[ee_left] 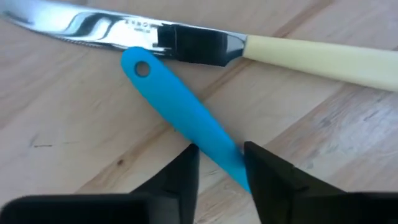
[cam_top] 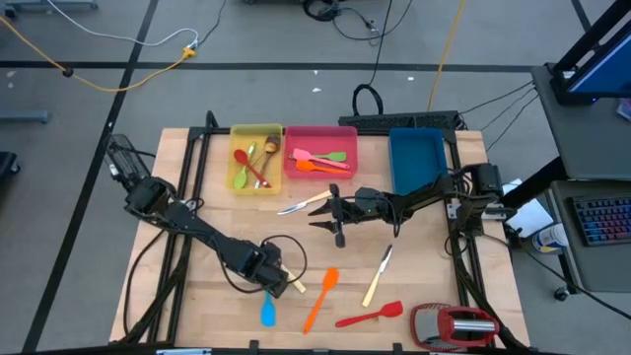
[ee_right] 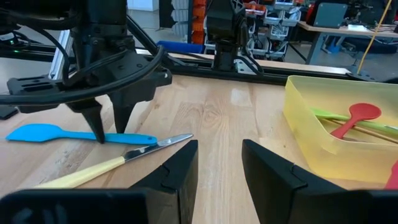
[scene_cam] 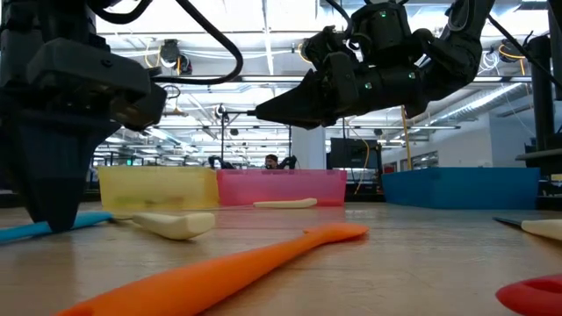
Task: Pick & Place Kitchen Items
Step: Put the blue spatula into the red bin
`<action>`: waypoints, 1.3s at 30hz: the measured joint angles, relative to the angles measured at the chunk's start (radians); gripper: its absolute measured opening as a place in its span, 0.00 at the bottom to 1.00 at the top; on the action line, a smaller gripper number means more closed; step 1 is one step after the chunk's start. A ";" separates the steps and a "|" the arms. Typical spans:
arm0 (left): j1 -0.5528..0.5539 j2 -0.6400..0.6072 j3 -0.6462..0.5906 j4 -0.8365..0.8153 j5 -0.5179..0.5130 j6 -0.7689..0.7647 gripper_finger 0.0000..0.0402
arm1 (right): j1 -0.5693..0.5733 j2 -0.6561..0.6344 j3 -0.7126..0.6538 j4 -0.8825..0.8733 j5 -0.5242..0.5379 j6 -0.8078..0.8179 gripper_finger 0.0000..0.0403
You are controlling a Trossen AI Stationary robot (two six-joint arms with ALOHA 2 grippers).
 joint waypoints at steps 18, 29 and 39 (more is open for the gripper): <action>0.002 -0.051 -0.005 -0.161 -0.003 0.086 0.21 | 0.000 0.000 0.000 0.007 0.000 0.000 0.29; 0.015 -0.069 -0.010 -0.179 -0.161 0.189 0.22 | 0.047 0.000 0.000 0.007 -0.054 0.039 0.29; 0.085 -0.070 -0.007 -0.119 -0.237 0.344 0.22 | 0.106 0.000 0.000 -0.013 -0.054 0.043 0.29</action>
